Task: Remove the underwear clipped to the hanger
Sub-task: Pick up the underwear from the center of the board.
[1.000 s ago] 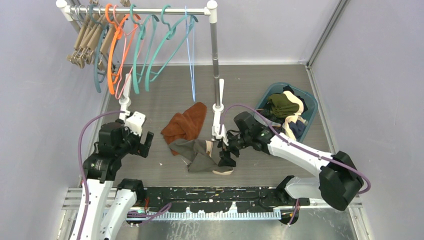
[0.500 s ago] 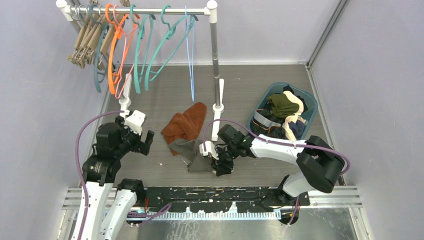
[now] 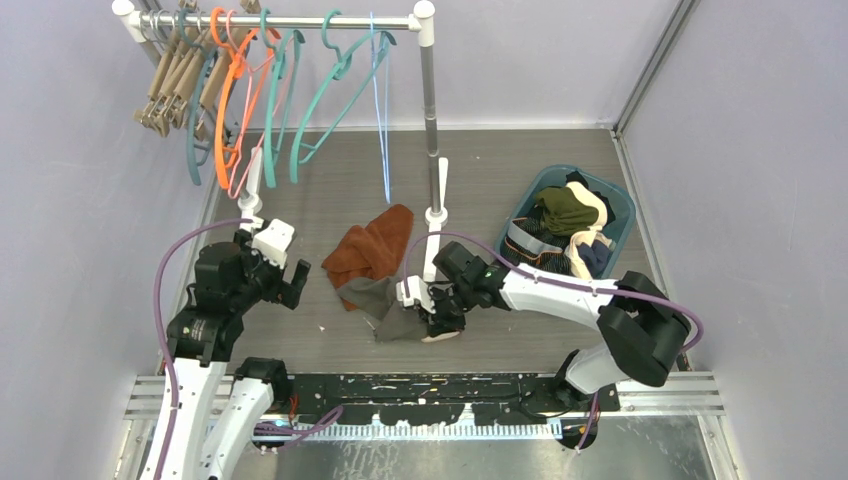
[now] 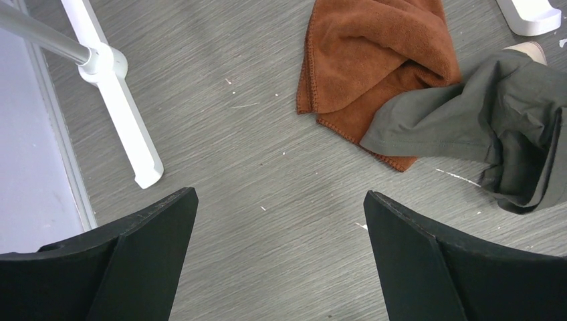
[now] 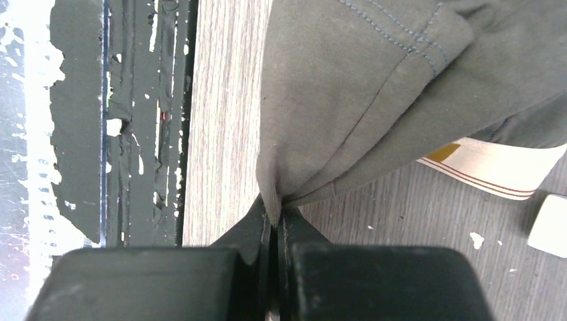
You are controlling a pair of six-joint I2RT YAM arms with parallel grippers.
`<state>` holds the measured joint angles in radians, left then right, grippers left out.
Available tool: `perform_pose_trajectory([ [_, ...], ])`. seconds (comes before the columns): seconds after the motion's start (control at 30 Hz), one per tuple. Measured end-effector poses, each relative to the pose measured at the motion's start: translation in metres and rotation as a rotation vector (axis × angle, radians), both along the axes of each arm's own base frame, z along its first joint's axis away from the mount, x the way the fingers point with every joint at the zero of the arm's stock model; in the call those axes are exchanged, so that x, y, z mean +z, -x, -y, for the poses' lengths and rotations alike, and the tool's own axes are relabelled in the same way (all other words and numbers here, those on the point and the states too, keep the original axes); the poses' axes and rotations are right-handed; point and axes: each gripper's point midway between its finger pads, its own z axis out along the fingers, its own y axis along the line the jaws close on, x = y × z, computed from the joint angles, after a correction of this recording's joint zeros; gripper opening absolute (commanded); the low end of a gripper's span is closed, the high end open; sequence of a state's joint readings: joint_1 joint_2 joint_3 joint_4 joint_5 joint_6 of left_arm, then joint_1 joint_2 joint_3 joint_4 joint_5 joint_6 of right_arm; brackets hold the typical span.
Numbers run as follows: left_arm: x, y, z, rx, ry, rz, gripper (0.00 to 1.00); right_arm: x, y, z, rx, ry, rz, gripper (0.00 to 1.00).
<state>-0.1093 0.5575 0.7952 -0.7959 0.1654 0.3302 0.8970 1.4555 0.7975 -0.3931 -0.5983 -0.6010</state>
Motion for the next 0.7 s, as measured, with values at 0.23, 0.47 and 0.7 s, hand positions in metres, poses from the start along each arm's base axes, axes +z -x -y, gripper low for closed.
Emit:
perform_pose_trajectory([
  [0.23,-0.003,0.0,0.0,-0.003,-0.006,-0.005,0.98,0.035,-0.014,0.003,-0.027,-0.06,0.028,0.01],
  [0.47,-0.004,-0.002,-0.002,-0.018,-0.034,-0.002,0.98,0.129,-0.056,0.03,-0.187,-0.308,0.144,0.01],
  [0.7,-0.008,-0.008,-0.002,-0.028,-0.051,-0.019,0.98,0.224,-0.09,0.085,-0.45,-0.487,0.326,0.01],
])
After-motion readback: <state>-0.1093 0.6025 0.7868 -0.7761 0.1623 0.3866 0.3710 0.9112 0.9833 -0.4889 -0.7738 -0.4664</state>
